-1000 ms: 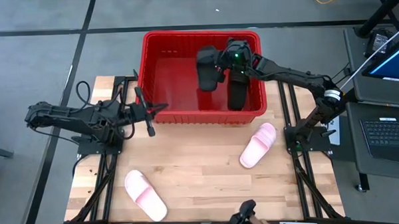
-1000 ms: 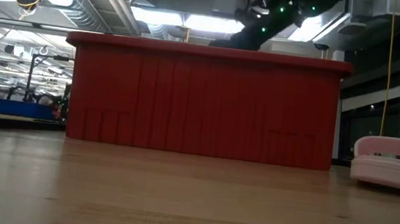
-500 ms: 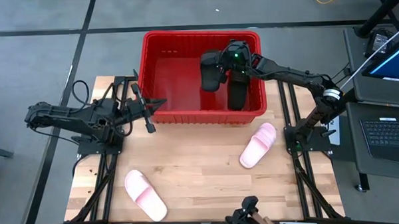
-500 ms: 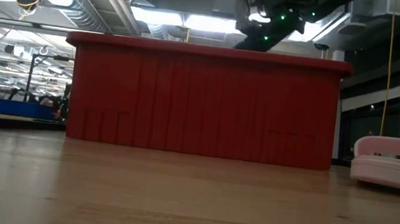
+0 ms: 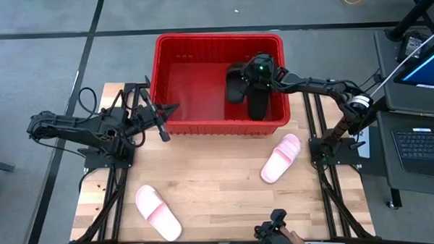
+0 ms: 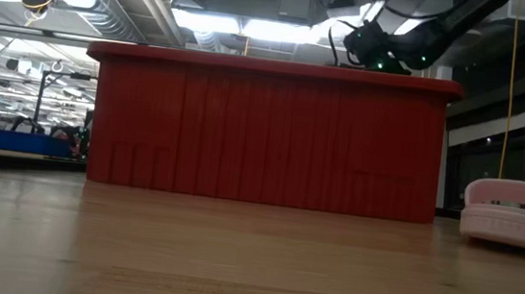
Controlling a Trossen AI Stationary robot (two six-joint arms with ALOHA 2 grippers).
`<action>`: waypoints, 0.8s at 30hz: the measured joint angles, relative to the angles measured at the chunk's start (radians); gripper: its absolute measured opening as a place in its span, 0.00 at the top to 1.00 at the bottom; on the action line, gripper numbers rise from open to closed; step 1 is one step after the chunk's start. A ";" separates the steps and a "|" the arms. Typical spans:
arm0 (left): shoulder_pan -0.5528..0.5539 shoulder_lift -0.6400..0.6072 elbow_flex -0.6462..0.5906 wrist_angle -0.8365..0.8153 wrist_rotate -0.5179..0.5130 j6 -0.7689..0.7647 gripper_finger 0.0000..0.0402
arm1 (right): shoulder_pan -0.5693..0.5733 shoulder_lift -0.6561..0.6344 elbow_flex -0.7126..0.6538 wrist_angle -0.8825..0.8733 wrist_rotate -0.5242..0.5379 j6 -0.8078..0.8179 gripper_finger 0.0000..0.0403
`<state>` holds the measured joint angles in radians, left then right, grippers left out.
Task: Pick and place slides into bin
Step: Put the black slide into the red bin
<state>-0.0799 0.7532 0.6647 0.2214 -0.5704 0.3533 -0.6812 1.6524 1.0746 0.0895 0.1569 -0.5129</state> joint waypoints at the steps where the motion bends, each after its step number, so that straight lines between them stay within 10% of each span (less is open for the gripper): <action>1: 0.000 0.000 0.000 0.000 -0.005 0.000 1.00 | -0.005 0.000 -0.014 0.017 -0.016 -0.012 0.97; 24: 0.000 0.000 0.000 0.023 -0.018 0.000 1.00 | -0.029 0.133 -0.048 0.125 -0.064 -0.077 0.97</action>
<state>-0.0800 0.7532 0.6647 0.2440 -0.5880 0.3534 -0.7106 1.7857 1.0271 0.2149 0.0929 -0.5898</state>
